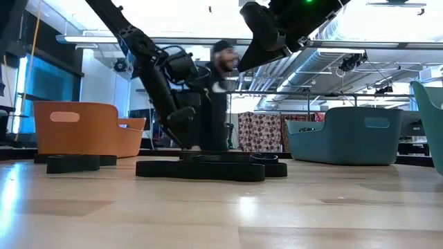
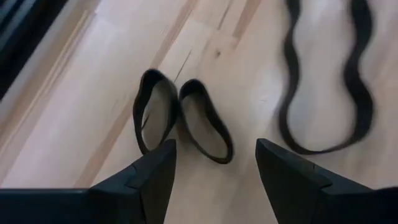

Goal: Sort rubber bands into baskets
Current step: Put the black rubber band into the orange bin

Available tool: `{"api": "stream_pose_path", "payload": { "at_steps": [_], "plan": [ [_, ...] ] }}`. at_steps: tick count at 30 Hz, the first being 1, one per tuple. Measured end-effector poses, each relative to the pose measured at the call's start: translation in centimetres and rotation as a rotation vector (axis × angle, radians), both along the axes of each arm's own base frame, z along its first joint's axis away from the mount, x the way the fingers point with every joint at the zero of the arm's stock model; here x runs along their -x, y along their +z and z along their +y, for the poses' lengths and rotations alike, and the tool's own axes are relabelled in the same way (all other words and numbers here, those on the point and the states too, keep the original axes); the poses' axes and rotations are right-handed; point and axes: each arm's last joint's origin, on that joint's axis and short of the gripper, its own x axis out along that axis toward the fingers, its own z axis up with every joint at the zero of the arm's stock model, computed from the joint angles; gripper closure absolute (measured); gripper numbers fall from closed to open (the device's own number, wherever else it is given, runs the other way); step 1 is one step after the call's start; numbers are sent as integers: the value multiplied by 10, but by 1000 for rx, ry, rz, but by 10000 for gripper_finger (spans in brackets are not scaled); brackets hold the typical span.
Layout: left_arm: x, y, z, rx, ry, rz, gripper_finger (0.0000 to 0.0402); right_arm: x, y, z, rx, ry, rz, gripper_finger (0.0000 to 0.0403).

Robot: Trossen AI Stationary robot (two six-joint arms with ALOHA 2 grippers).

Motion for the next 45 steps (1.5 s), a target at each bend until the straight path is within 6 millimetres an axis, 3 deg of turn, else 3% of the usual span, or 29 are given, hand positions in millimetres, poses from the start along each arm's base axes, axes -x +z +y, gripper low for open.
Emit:
{"api": "stream_pose_path", "payload": {
  "at_steps": [7, 12, 16, 22, 24, 29, 35, 45],
  "plan": [
    [-4, -20, 6, 8, 14, 22, 188, 0, 0, 0, 1, -1, 3, 394],
    [-7, -22, 8, -8, 12, 3, 205, 0, 0, 0, 2, -1, 6, 394],
    [-7, -20, 9, -40, 15, 2, 262, 0, -1, 0, 2, -1, 6, 394],
    [-7, -20, 7, -72, -36, 32, 382, 0, -1, 0, 2, -1, 8, 394],
    [-8, -18, 6, -77, -51, 35, 394, 0, -1, 0, 2, -1, 8, 394],
    [-6, 2, -5, -92, -74, 17, 396, 1, -1, 0, 2, -2, 12, 394],
    [8, 43, -19, -114, -91, -24, 398, 1, -1, 0, 2, -4, 14, 394],
    [68, 111, -37, -205, 46, 10, 400, 2, -2, -1, -11, -8, 14, 394]
  ]
}}
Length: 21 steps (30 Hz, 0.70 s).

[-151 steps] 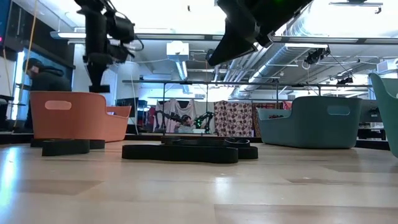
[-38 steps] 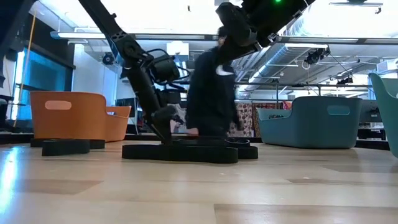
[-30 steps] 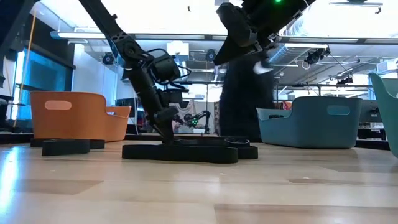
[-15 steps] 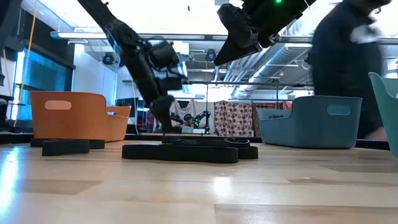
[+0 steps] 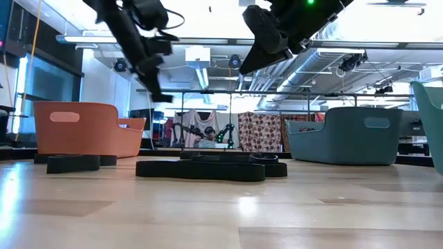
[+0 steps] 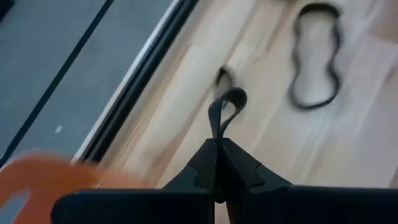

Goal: Sort rubber bands into baskets
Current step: Put the black rubber band into the orange bin

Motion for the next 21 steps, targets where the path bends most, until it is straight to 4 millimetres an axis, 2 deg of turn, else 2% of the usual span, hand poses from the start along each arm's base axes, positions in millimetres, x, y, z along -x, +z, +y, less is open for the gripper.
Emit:
{"api": "stream_pose_path", "payload": {
  "at_steps": [6, 10, 15, 21],
  "plan": [
    [39, 20, -6, 20, 116, 36, 400, 0, 0, 0, 1, 0, 3, 394],
    [59, 25, -7, 23, 175, 20, 401, 1, -1, 0, -7, -7, 3, 394],
    [87, 6, -4, 52, 303, 17, 401, 1, -1, 0, -5, -8, 10, 394],
    [109, -21, 6, 138, 418, 12, 401, 1, -1, -1, 11, 1, 24, 394]
  ]
}}
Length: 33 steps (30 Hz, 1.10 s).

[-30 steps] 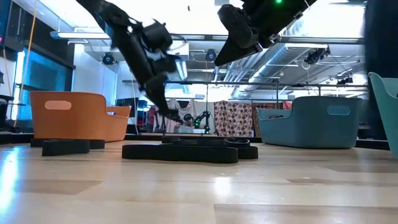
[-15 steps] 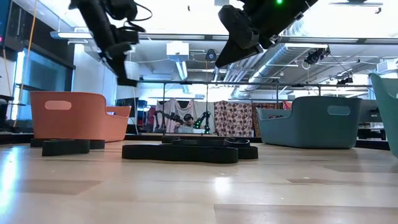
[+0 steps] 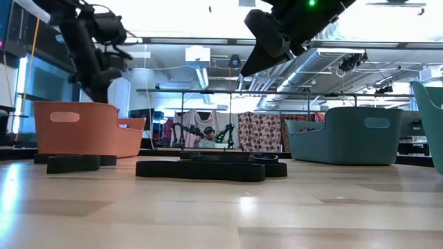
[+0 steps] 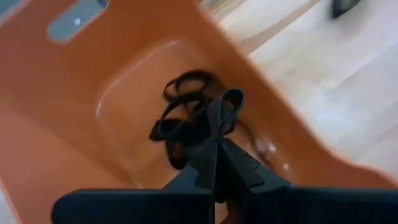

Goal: Sort rubber bands into baskets
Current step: Put the black rubber band into the orange bin

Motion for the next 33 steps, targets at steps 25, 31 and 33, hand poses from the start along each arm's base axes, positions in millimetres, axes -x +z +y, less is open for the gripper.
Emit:
{"api": "stream_pose_path", "payload": {
  "at_steps": [25, 31, 33],
  "plan": [
    [1, -47, 40, 223, 54, 126, 398, -2, 0, -5, -16, -1, 8, 394],
    [-5, -56, 46, 229, 17, 138, 396, -2, 0, -5, -15, -1, 8, 394],
    [-7, -58, 46, 236, 2, 149, 387, -2, 0, -5, -15, -1, 9, 394]
  ]
}}
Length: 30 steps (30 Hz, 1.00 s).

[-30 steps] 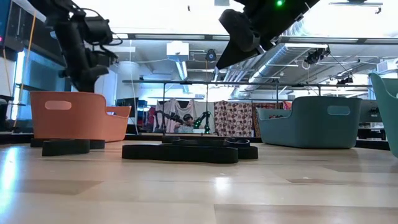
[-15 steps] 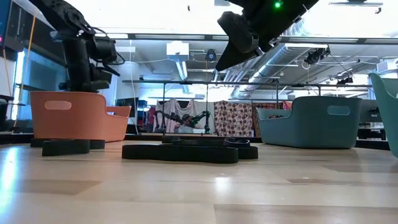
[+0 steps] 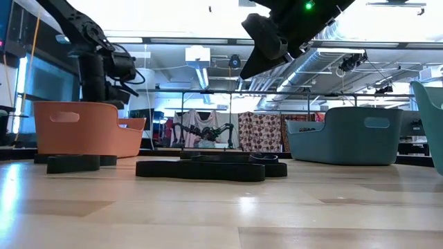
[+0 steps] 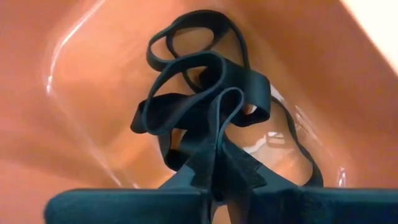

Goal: Sort rubber bands into baskets
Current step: Put the black rubber band into the orange bin

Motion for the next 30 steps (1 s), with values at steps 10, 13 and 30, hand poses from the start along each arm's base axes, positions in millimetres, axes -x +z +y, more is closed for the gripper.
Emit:
{"api": "stream_pose_path", "payload": {
  "at_steps": [10, 13, 30],
  "plan": [
    [-3, 10, -8, -60, -75, 8, 301, 0, 0, 0, 0, 0, 0, 394],
    [-2, 18, -12, -95, -94, -12, 283, 0, 0, 0, 0, 0, 0, 394],
    [-27, 65, -30, -248, -264, -285, 287, 0, 0, 0, 3, 2, 2, 394]
  ]
}}
